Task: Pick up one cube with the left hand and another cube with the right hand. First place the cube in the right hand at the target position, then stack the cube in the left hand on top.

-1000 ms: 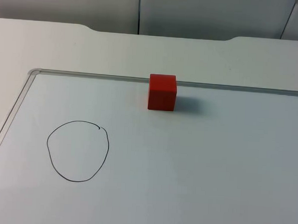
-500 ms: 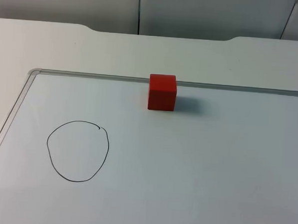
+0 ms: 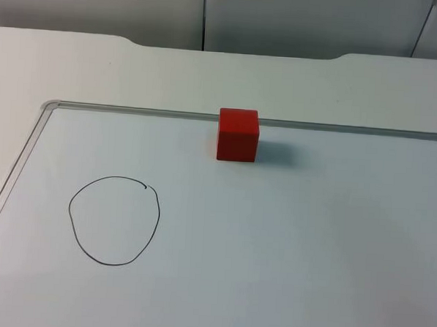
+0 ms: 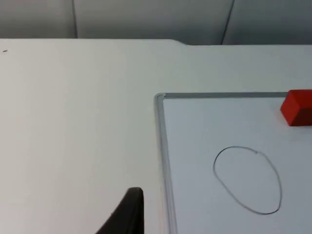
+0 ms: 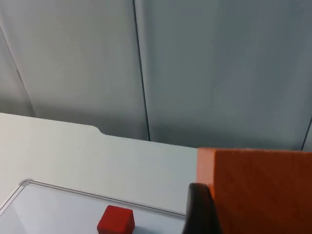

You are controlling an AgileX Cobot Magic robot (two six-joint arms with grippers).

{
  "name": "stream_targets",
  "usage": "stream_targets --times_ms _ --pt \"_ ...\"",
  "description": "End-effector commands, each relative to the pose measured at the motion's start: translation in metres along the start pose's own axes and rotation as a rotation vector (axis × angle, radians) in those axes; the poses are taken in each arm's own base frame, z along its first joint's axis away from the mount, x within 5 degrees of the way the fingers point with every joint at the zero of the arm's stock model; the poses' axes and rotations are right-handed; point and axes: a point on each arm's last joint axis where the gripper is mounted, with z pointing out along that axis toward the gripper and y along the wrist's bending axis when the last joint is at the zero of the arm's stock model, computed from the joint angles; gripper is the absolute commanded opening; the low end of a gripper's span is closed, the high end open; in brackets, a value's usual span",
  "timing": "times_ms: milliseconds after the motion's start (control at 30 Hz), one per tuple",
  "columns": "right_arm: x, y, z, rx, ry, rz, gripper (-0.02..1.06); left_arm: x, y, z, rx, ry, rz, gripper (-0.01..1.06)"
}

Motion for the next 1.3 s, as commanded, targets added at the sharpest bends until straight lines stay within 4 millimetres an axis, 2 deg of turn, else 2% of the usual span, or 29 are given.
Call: stream_targets --times_ms 0,167,200,300,333,467,500,633,667,767,800,833,933,967,1033,1100,1133,1267 --pt "0.008 -0.004 -0.005 0.02 -0.006 0.03 0.0 -0.019 -0.006 0.004 0.07 -0.049 -0.002 1.04" --pt "0.024 -0.005 -0.009 0.029 0.029 0.04 0.0 -0.058 -0.014 0.032 0.223 -0.102 0.008 1.04" --pt "0.024 -0.005 -0.009 0.029 0.029 0.04 0.0 -0.058 -0.014 0.032 0.223 -0.102 0.008 1.04" --pt "0.024 -0.006 -0.009 0.033 0.035 0.023 0.0 -0.079 -0.016 0.056 0.297 -0.078 0.024 1.04" --pt "0.024 -0.006 -0.009 0.033 0.035 0.023 0.0 -0.079 -0.016 0.056 0.297 -0.078 0.024 1.04" --pt "0.024 -0.006 -0.009 0.034 0.035 -0.014 0.0 -0.108 -0.018 0.101 0.421 -0.02 0.028 1.04" --pt "0.024 -0.006 -0.009 0.034 0.035 -0.014 0.0 -0.108 -0.018 0.101 0.421 -0.02 0.028 1.04" --pt "0.024 -0.005 -0.009 0.027 0.037 -0.037 0.0 -0.125 -0.019 0.143 0.528 0.043 0.004 1.04" --pt "0.024 -0.005 -0.009 0.027 0.037 -0.037 0.0 -0.125 -0.019 0.143 0.528 0.043 0.004 1.04" --pt "0.024 -0.005 -0.008 0.026 0.04 -0.043 0.0 -0.131 -0.03 0.174 0.611 0.099 0.028 1.04" --pt "0.024 -0.005 -0.008 0.026 0.043 -0.043 0.0 -0.132 -0.039 0.19 0.628 0.12 0.04 1.04" --pt "0.024 -0.005 -0.008 0.026 0.043 -0.043 0.0 -0.132 -0.039 0.19 0.628 0.12 0.04 1.04" --pt "0.025 -0.004 -0.005 0.017 0.053 -0.029 0.0 -0.131 -0.063 0.223 0.63 0.15 0.089 1.04" --pt "0.025 -0.004 -0.005 0.017 0.053 -0.029 0.0 -0.131 -0.063 0.223 0.63 0.15 0.089 1.04" --pt "0.025 -0.003 -0.005 0.011 0.055 -0.019 0.0 -0.128 -0.082 0.244 0.634 0.169 0.107 1.04" --pt "0.026 -0.003 -0.003 0.006 0.063 -0.012 0.0 -0.12 -0.103 0.273 0.64 0.213 0.132 1.04" --pt "0.026 -0.003 -0.003 0.006 0.063 -0.012 0.0 -0.12 -0.103 0.273 0.64 0.213 0.132 1.04" --pt "0.025 -0.002 -0.003 -0.003 0.056 -0.001 0.0 -0.105 -0.131 0.318 0.611 0.303 0.156 1.04"
